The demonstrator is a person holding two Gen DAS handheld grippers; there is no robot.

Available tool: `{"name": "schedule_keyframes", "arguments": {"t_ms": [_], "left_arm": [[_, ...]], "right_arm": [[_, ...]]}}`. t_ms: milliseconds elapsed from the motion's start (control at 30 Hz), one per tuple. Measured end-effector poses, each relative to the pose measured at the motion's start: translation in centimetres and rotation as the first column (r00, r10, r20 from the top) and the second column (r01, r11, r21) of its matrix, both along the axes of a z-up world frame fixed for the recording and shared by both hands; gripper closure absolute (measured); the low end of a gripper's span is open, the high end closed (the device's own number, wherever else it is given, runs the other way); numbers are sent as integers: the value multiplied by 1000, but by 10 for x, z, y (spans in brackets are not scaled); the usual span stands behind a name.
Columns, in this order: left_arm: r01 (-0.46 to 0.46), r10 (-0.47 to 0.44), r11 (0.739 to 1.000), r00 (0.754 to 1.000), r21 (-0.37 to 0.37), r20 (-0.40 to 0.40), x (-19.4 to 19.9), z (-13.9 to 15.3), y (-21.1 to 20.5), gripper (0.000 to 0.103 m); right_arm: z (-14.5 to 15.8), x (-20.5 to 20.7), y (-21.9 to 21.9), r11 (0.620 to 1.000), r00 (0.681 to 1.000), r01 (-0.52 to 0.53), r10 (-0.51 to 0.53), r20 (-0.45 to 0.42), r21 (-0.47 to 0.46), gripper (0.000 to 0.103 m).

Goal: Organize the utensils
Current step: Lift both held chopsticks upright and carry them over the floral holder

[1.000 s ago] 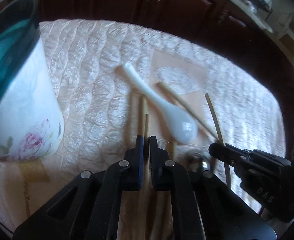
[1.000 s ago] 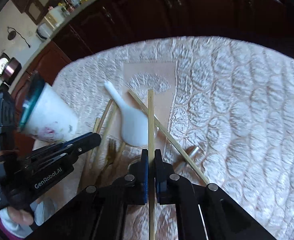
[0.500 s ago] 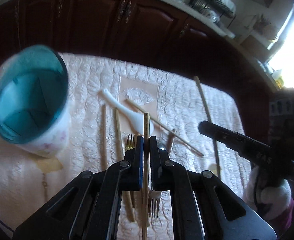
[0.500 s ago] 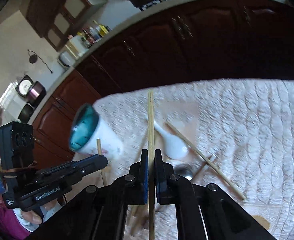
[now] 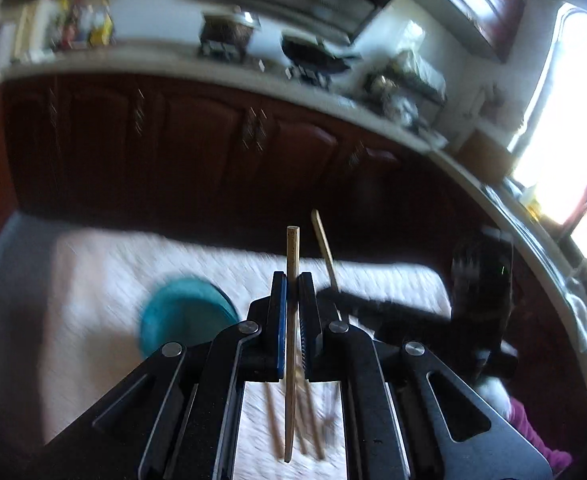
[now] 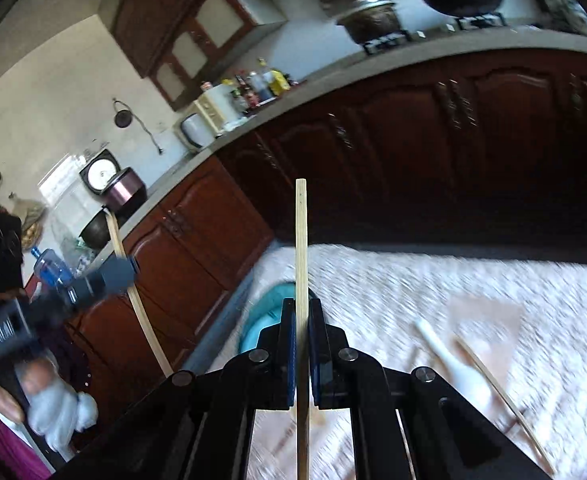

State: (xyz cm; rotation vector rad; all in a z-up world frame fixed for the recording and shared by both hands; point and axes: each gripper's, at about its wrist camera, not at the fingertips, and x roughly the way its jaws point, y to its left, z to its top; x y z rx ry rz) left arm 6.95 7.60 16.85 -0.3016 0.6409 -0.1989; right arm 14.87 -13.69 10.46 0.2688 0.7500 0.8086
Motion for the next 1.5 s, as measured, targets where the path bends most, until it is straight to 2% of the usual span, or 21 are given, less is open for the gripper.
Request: {"name": "schedule_keyframes", "arguments": {"t_ms": [100,200,333,533,767,1033,1133,1333,1500], "left_arm": [[-75,73,997,996,20,59,5,23,26,99],[-158,147,985,981,74,126,14,33,41,99],[-212,200,974,971,83,132,34,20,56,99],[-260,243,956,961,133,131,57,-11,65,99],[-288,267,947,952,140,150,76,-34,70,99],[-278,257,950,954,140,153,82,-32,73,99],[-269,256,955,960,123,112,85,-40,72,99],[-270,261,946,963,182,71,79,-67,58,99],[-261,263,945,965,195,17,77,-89,52,99]], "right_arm": [[10,7,19,1000,999,4,-5,39,16,98],[15,17,41,999,995,25,-27,93,24,98],[13,33,68,999,987,42,-44,153,19,98],[-12,55,90,998,975,65,-60,213,-18,98],[-38,78,101,996,973,79,-68,219,-45,98],[-47,73,92,996,982,64,-53,179,-57,98],[-49,62,88,994,983,48,-30,179,-96,98],[-60,47,83,987,990,13,9,138,-161,98],[-64,39,80,982,993,-17,38,111,-190,97]]}}
